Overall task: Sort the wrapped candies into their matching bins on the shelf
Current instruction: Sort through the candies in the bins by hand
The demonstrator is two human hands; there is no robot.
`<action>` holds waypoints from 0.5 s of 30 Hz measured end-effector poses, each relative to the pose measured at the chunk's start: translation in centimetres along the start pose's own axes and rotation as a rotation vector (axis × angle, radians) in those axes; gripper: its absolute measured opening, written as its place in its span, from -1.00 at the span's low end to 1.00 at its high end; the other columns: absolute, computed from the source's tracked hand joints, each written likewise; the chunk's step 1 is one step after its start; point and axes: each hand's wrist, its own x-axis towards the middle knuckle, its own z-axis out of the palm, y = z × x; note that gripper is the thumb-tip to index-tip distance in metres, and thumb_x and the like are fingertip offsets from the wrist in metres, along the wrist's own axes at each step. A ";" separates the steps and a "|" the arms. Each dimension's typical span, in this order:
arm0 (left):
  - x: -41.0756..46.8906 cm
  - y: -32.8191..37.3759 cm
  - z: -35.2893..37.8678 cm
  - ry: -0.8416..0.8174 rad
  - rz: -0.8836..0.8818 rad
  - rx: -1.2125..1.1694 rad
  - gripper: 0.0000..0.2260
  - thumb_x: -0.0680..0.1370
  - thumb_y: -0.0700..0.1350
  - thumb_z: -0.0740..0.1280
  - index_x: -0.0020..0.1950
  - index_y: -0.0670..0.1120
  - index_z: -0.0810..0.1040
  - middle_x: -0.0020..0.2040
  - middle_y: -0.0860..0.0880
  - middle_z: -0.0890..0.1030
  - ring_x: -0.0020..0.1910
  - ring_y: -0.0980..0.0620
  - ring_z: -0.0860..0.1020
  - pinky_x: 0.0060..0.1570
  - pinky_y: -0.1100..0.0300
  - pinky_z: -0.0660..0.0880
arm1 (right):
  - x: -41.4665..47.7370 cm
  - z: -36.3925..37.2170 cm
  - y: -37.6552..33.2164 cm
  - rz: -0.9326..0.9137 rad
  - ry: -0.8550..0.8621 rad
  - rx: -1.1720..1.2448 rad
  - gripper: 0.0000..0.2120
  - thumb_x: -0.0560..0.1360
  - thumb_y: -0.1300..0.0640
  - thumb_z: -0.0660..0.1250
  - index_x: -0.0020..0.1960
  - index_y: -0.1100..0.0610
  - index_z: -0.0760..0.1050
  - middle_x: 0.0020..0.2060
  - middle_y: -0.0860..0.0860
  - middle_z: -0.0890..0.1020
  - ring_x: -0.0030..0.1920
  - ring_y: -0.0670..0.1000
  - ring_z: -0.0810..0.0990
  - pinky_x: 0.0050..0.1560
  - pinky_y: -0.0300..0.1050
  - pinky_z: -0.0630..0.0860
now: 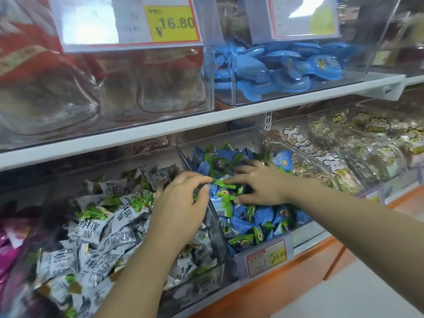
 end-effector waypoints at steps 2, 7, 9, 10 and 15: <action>0.0 -0.1 0.1 -0.002 -0.002 0.005 -0.79 0.60 0.01 0.17 0.13 0.16 0.56 0.06 0.30 0.41 -0.11 0.38 0.39 0.30 -0.14 0.33 | 0.9 0.0 1.0 0.101 0.011 -0.011 -0.41 0.50 -0.34 0.08 0.48 -0.28 0.03 0.54 -0.10 -0.01 0.52 0.15 -0.07 0.40 0.42 -0.04; 0.1 -0.4 0.0 -0.013 0.006 0.009 -0.78 0.60 0.02 0.16 0.14 0.17 0.56 0.05 0.32 0.41 -0.08 0.38 0.39 0.32 -0.14 0.31 | 3.4 -0.7 2.6 0.243 -0.031 0.074 -0.40 0.54 -0.32 -0.04 0.52 -0.18 -0.06 0.55 0.00 -0.10 0.51 0.25 -0.06 0.46 0.27 0.02; 0.0 -0.5 0.1 -0.014 0.014 0.001 -0.78 0.60 0.03 0.16 0.13 0.17 0.56 0.05 0.32 0.41 -0.07 0.43 0.38 0.33 -0.14 0.31 | 4.4 -0.8 3.1 0.323 -0.013 0.163 -0.36 0.54 -0.32 -0.02 0.54 -0.11 -0.06 0.54 0.09 -0.08 0.50 0.28 0.00 0.47 0.22 0.05; 0.0 -0.6 0.1 -0.015 0.018 -0.005 -0.78 0.59 0.03 0.16 0.13 0.17 0.56 0.05 0.32 0.42 -0.07 0.45 0.38 0.34 -0.14 0.30 | 4.7 -0.9 3.2 0.362 -0.009 0.214 -0.34 0.54 -0.32 0.00 0.54 -0.07 -0.04 0.54 0.13 -0.05 0.50 0.29 0.02 0.46 0.21 0.07; 0.0 -0.7 0.0 -0.033 0.026 -0.001 -0.77 0.60 0.06 0.14 0.16 0.19 0.55 0.05 0.34 0.40 -0.08 0.47 0.39 0.36 -0.12 0.29 | 4.7 -1.9 3.0 0.430 -0.181 0.241 -0.30 0.53 -0.35 -0.04 0.44 0.13 0.31 0.42 0.18 0.33 0.41 0.21 0.28 0.45 0.14 0.16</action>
